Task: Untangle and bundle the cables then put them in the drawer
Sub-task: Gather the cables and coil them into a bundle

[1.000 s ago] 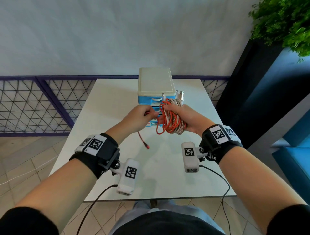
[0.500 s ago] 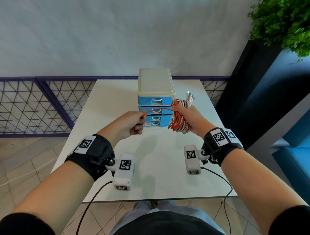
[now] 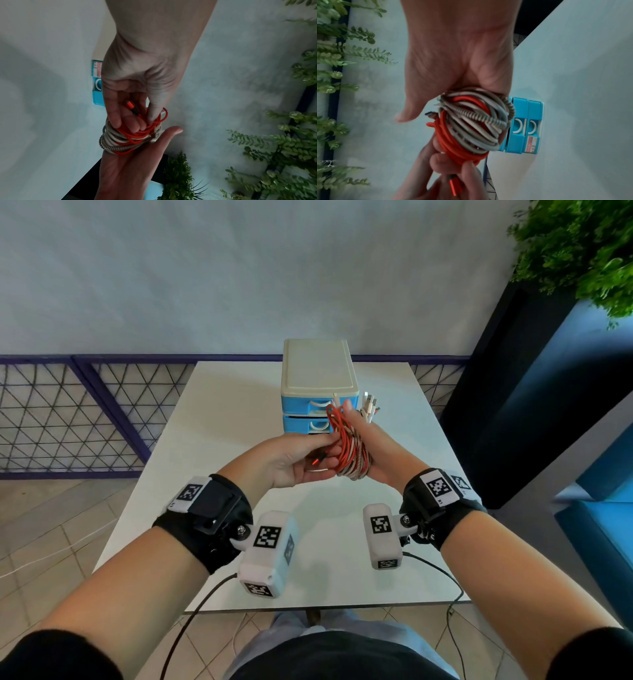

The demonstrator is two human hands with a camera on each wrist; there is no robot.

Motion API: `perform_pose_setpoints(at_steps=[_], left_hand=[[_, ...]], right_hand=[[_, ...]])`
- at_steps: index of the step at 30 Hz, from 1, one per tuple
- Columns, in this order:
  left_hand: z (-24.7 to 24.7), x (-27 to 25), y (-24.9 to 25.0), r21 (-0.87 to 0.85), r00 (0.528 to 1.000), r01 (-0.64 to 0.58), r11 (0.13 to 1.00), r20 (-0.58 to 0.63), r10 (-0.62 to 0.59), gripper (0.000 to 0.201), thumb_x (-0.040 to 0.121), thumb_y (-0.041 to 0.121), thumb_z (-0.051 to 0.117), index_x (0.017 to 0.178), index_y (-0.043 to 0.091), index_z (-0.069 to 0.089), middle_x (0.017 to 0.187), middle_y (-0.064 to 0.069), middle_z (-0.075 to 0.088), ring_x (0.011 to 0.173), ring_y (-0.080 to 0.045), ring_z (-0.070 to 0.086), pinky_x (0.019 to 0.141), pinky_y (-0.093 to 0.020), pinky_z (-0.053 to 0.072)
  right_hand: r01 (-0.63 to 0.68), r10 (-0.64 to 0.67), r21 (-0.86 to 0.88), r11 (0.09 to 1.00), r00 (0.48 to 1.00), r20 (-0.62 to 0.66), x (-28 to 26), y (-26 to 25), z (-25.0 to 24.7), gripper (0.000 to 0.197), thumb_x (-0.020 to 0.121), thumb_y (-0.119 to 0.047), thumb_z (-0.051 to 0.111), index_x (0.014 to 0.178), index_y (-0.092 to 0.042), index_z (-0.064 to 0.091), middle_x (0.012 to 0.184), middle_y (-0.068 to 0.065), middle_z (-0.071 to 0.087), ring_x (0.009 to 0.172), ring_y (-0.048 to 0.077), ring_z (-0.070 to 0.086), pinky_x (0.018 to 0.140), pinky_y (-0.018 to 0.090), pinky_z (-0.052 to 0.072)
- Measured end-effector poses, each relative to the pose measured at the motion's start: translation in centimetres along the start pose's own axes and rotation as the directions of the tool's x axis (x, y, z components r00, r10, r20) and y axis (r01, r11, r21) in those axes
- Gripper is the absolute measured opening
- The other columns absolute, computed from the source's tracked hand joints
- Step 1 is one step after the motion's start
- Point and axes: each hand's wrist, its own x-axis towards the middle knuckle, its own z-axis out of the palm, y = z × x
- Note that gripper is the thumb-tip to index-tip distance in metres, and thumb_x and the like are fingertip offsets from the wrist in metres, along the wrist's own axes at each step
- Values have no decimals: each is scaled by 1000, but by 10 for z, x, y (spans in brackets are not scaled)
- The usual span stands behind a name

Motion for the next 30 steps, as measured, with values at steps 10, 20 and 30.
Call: perform_pose_setpoints(at_steps=[10, 20, 30], left_hand=[[-22, -7, -7, 493, 939, -190, 849, -163, 304, 16, 94, 19, 53, 90, 14, 68, 95, -3, 72, 83, -14, 71, 79, -29, 55], [-25, 0, -5, 827, 594, -148, -543, 513, 620, 94, 73, 33, 74, 148, 15, 21, 159, -6, 18, 147, -24, 16, 115, -47, 25], [-33, 25, -9, 687, 438, -212, -695, 703, 560, 16, 84, 10, 51, 98, 11, 59, 84, -4, 63, 84, -23, 60, 114, -40, 31]], right_hand=[[-112, 71, -221, 969, 980, -189, 3, -8, -12, 6, 88, -6, 63, 91, -1, 60, 74, 15, 68, 60, 22, 67, 59, 39, 59], [-292, 367, -473, 831, 928, 71, 7, -28, 13, 5, 90, 3, 55, 90, 0, 59, 67, 11, 67, 55, 15, 68, 51, 27, 57], [-349, 493, -503, 791, 850, 185, 13, -18, 19, 11, 93, -3, 54, 94, 3, 63, 86, 11, 71, 79, 17, 71, 66, 28, 59]])
